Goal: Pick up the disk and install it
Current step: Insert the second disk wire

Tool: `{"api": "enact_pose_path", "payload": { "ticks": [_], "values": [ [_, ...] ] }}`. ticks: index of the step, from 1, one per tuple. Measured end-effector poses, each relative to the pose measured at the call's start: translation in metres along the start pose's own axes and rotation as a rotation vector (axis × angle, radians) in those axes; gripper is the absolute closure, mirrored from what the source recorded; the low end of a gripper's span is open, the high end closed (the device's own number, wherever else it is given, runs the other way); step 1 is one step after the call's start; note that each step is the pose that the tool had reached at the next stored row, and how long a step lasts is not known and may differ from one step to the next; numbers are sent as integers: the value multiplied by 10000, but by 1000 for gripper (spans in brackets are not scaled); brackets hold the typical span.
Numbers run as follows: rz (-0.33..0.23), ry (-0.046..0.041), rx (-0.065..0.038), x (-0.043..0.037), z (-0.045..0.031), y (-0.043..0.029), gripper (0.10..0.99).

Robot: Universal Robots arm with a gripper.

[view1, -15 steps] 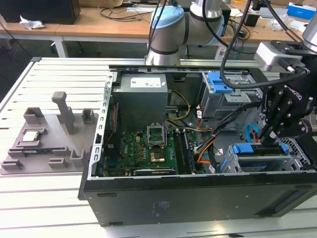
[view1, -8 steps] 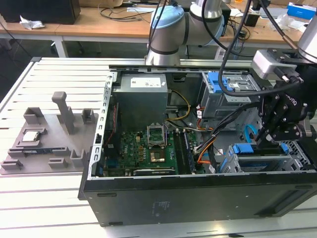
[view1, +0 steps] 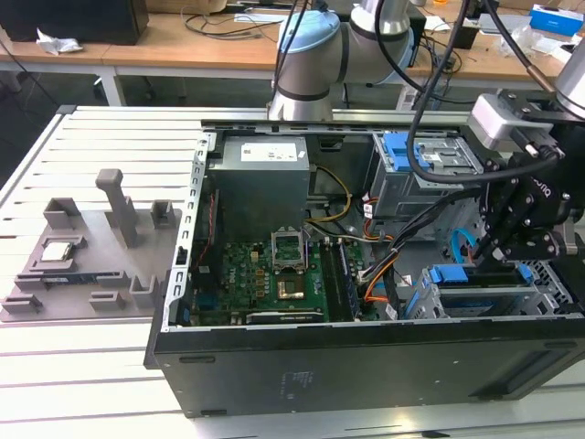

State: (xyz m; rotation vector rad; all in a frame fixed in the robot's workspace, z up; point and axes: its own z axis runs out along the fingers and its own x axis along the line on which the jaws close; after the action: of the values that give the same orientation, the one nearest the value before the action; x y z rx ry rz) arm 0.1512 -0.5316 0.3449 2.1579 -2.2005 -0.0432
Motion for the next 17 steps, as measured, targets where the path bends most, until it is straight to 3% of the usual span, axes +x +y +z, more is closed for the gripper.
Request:
{"api": "enact_pose_path", "payload": {
  "ticks": [4,10,12,14,15,17],
  "values": [
    [-11,-176,-3,8,15,-16,925],
    [-11,-172,-2,52,75,-21,925],
    [-12,-177,-3,52,79,-22,851],
    [-12,-184,-3,53,46,-19,851],
    [-11,-173,-3,51,-23,-15,851],
    [-11,-175,-3,37,-74,-11,851]
  ]
}}
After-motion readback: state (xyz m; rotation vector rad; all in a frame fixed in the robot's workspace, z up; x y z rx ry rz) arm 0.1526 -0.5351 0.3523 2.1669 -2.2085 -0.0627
